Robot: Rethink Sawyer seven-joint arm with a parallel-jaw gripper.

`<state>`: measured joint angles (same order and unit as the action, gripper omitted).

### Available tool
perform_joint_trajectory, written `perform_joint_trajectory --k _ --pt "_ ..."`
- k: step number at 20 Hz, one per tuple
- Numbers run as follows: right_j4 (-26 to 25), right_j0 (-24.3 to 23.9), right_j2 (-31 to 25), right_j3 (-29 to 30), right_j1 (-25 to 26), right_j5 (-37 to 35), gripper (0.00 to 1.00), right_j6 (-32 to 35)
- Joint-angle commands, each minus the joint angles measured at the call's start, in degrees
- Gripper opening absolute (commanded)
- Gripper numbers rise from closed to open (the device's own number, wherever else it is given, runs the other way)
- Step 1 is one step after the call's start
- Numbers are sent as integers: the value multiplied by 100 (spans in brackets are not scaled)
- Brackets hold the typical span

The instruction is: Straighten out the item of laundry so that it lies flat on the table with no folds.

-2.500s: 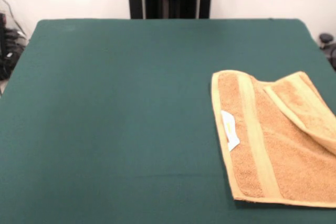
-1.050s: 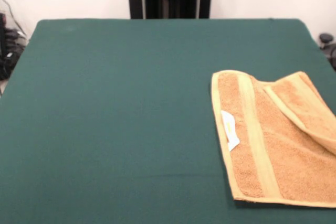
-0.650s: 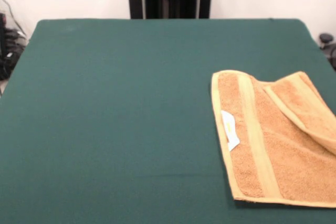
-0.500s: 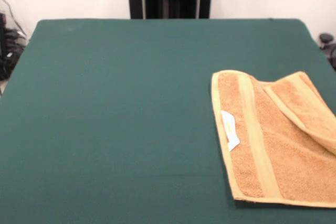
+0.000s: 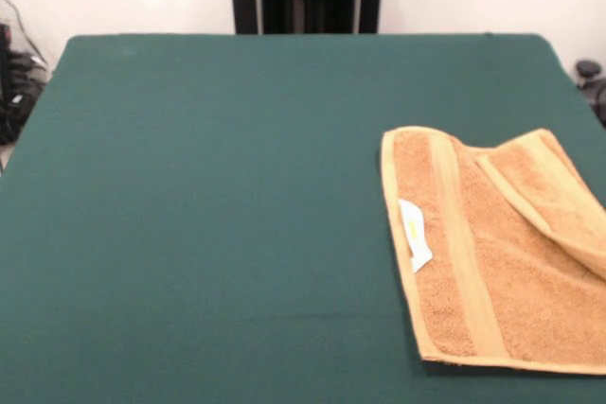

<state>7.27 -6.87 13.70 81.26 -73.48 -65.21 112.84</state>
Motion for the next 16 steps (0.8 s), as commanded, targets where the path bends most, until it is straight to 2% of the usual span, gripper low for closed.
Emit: perform_joint_trajectory --k 1,10,14,16 --pt "-444 -369 -760 1063 168 -685 100 -2580" --pt "-705 -835 -985 982 180 -772 100 -3324" --pt "-696 -1041 -1085 1193 210 -540 100 -3542" --pt "-719 -1109 -1132 1343 278 -207 100 -3610"
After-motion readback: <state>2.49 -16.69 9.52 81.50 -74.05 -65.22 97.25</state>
